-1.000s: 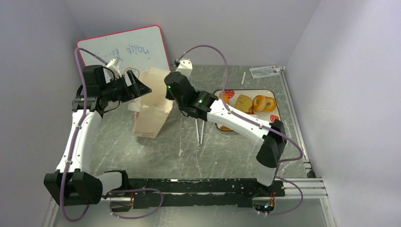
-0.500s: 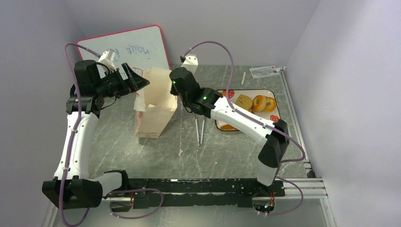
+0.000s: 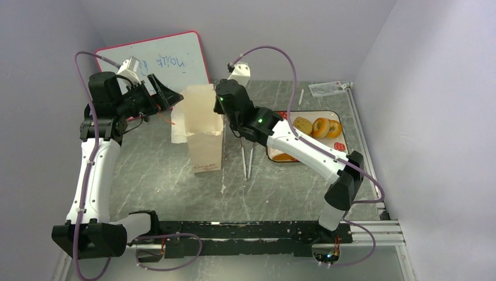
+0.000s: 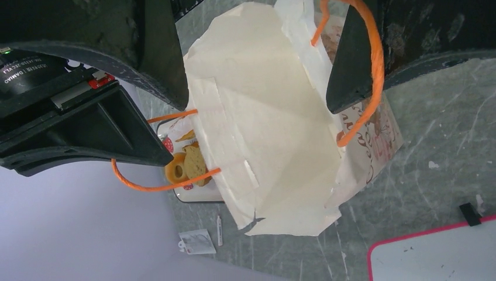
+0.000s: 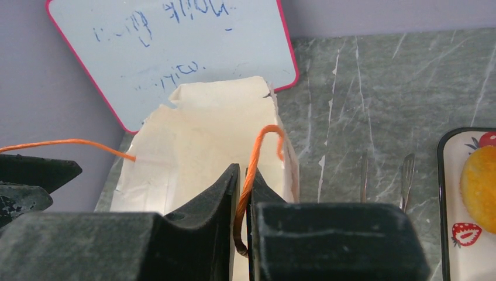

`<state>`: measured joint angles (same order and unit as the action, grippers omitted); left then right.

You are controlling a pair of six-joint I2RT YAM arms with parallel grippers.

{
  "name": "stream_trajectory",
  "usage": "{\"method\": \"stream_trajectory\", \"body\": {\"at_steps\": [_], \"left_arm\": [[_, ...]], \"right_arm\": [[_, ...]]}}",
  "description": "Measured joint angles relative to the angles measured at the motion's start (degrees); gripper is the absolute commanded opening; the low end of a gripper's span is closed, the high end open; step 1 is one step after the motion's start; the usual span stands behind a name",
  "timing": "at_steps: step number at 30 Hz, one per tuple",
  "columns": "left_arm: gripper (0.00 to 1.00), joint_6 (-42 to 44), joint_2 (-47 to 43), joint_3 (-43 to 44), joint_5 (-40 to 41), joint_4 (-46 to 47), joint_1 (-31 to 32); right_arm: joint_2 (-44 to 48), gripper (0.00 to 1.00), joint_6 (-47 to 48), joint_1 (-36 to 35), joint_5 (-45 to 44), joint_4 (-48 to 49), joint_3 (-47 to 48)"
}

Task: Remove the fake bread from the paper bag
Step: Place the clamp at the center of the board.

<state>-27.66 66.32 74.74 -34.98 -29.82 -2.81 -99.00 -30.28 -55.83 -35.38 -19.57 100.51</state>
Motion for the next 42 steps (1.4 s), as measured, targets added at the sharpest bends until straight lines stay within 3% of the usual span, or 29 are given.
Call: {"method": "stream_trajectory", "body": {"at_steps": [8, 22, 29, 42], "left_arm": [[0.91, -0.5, 0.1, 1.0, 0.2, 1.1, 0.0], [0.96, -1.1, 0.2, -1.6, 2.2, 2.1, 0.0], [1.0, -1.3, -1.2, -5.1, 4.8, 1.1, 0.0], [0.99, -2.2, -3.6, -5.2, 10.8, 0.4, 0.0]], "right_arm": [[1.3, 0.14, 0.1, -0.3, 0.0, 0.0, 0.0], [3.0, 0.42, -0.8, -2.0, 0.1, -0.5, -2.9], [3.1, 0.51, -1.1, -2.0, 0.3, -0.8, -4.3], [5.2, 0.57, -0.7, -2.0, 0.7, -1.7, -5.3]]}}
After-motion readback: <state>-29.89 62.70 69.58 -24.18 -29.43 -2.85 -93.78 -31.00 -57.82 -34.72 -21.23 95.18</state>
